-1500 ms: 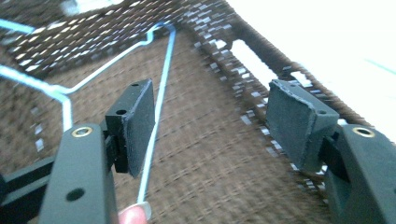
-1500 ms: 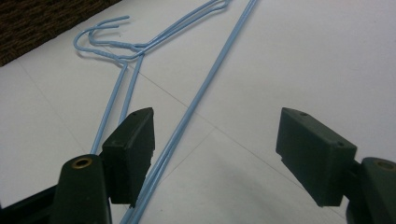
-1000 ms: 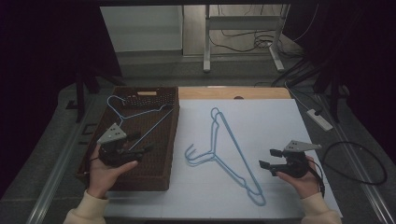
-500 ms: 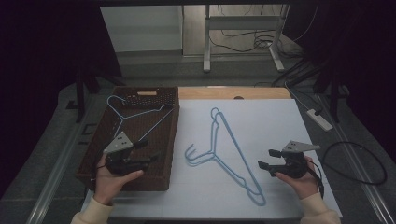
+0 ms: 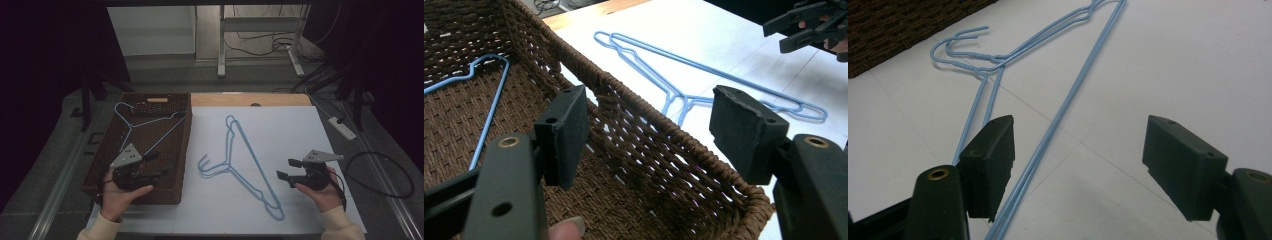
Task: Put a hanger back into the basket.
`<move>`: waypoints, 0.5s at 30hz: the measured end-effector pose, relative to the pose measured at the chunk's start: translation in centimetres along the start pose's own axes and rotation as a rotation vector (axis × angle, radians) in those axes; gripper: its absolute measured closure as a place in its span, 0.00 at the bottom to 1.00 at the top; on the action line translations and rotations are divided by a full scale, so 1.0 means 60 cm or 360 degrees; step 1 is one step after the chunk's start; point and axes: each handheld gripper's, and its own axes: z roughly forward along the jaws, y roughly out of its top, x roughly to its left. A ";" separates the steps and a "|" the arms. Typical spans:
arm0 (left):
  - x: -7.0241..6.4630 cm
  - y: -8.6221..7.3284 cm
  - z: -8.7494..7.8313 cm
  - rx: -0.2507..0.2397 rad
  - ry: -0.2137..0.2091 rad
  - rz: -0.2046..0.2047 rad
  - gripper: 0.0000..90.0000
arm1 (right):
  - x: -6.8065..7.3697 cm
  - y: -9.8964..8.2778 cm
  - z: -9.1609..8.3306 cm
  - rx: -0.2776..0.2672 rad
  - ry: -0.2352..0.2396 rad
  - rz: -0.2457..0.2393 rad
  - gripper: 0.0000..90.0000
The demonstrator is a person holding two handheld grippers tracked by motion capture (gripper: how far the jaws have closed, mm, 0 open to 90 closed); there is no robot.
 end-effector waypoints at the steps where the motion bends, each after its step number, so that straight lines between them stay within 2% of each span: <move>1: 0.000 0.000 -0.001 -0.0004 -0.0004 0.0000 0.37 | 0.001 0.001 0.001 0.0006 -0.0001 0.0000 0.33; 8: -0.002 -0.003 -0.003 -0.0010 -0.0024 0.0003 0.37 | 0.008 0.010 0.007 0.0009 0.0005 -0.0011 0.33; 15: -0.002 -0.009 0.003 0.0027 -0.0025 0.0007 0.37 | 0.017 0.018 0.012 0.0035 0.0019 -0.0054 0.33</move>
